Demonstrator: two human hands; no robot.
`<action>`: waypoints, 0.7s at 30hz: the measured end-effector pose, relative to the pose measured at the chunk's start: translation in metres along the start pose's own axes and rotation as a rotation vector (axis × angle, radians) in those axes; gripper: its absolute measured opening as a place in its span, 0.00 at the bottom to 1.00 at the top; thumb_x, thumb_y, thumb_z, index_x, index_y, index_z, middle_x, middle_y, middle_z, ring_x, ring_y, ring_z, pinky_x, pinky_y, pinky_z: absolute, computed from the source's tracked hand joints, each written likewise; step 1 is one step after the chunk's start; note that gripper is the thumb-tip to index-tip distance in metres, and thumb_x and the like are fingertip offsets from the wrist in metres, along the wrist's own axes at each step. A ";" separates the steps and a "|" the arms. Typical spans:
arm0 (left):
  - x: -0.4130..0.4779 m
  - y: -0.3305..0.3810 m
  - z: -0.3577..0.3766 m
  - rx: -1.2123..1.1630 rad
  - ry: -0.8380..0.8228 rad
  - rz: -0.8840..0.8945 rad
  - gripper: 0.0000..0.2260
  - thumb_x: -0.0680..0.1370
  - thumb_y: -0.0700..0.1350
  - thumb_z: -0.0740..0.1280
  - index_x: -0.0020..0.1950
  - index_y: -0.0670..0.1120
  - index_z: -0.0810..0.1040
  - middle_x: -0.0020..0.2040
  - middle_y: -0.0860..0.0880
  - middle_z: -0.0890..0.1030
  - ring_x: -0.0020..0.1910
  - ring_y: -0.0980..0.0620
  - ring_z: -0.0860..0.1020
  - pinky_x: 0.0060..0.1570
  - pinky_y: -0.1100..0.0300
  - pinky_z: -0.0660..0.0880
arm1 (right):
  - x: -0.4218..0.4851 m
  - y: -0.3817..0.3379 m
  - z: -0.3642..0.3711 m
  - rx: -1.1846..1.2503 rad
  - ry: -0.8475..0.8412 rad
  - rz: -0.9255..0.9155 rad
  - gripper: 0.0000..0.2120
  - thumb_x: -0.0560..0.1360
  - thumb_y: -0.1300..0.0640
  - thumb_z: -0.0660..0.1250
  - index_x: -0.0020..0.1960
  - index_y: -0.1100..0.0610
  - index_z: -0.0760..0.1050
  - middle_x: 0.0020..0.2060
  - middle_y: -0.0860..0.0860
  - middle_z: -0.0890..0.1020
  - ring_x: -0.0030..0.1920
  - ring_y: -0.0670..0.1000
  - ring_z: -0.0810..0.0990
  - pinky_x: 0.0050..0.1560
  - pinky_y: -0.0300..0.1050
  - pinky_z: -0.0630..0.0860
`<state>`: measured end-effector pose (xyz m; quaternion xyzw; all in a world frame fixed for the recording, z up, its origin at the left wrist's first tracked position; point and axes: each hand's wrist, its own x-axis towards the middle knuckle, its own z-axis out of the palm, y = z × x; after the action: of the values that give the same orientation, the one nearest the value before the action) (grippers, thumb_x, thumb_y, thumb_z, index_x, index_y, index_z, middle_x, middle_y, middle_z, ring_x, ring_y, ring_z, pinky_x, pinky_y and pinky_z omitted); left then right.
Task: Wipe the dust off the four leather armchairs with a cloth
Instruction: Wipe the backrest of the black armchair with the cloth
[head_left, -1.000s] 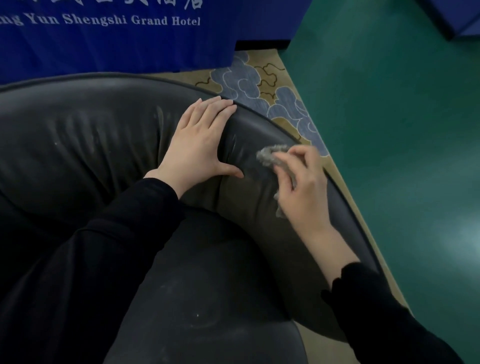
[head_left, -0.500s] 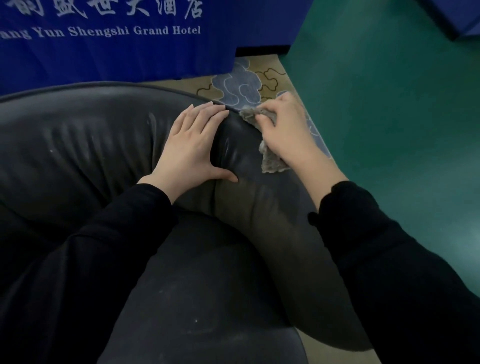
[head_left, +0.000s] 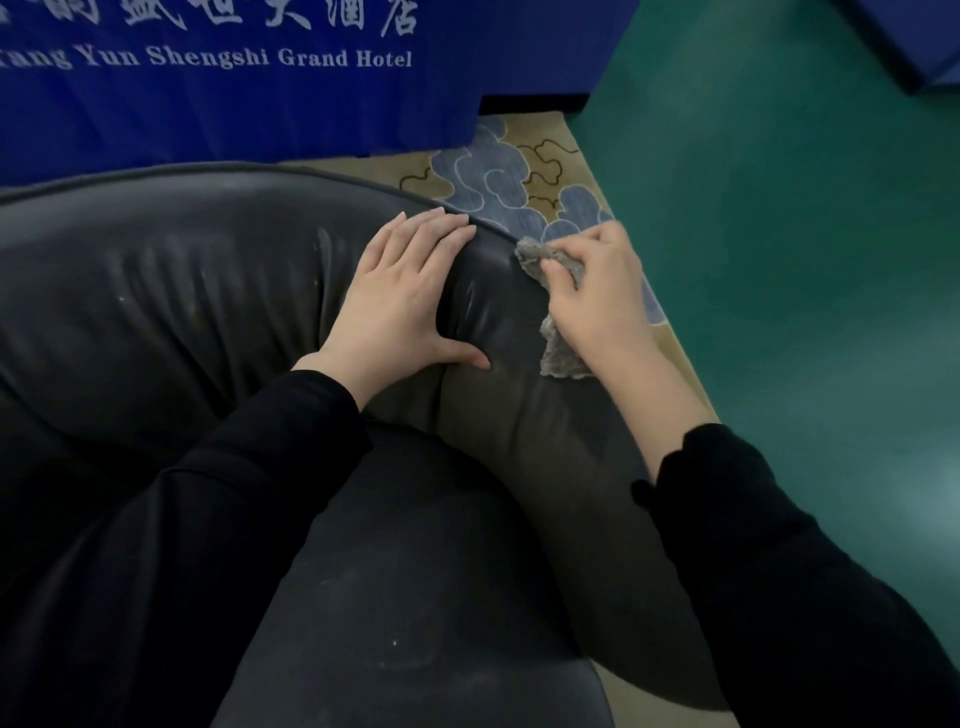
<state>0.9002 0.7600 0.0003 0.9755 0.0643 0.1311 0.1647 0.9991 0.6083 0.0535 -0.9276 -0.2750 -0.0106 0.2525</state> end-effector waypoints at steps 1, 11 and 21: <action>0.000 0.000 -0.001 -0.001 -0.002 0.002 0.51 0.61 0.69 0.69 0.76 0.42 0.63 0.75 0.46 0.65 0.76 0.46 0.59 0.75 0.52 0.45 | -0.002 0.002 -0.002 -0.005 -0.008 -0.015 0.12 0.78 0.61 0.64 0.59 0.62 0.78 0.48 0.50 0.67 0.48 0.45 0.67 0.48 0.27 0.57; 0.001 0.002 -0.001 0.015 -0.017 -0.005 0.51 0.61 0.69 0.71 0.77 0.44 0.61 0.75 0.47 0.64 0.76 0.47 0.57 0.75 0.54 0.43 | -0.025 0.021 -0.015 -0.028 0.041 0.042 0.10 0.77 0.62 0.65 0.56 0.63 0.79 0.46 0.51 0.68 0.46 0.46 0.67 0.45 0.19 0.57; 0.000 0.002 0.000 0.003 -0.004 -0.004 0.52 0.59 0.70 0.69 0.76 0.43 0.62 0.74 0.47 0.65 0.76 0.46 0.59 0.75 0.54 0.44 | 0.014 -0.019 0.012 0.037 -0.041 -0.094 0.13 0.80 0.57 0.61 0.62 0.60 0.76 0.53 0.52 0.68 0.49 0.43 0.66 0.49 0.27 0.57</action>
<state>0.9005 0.7586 0.0008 0.9758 0.0661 0.1289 0.1638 1.0000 0.6349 0.0543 -0.9088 -0.3235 0.0018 0.2633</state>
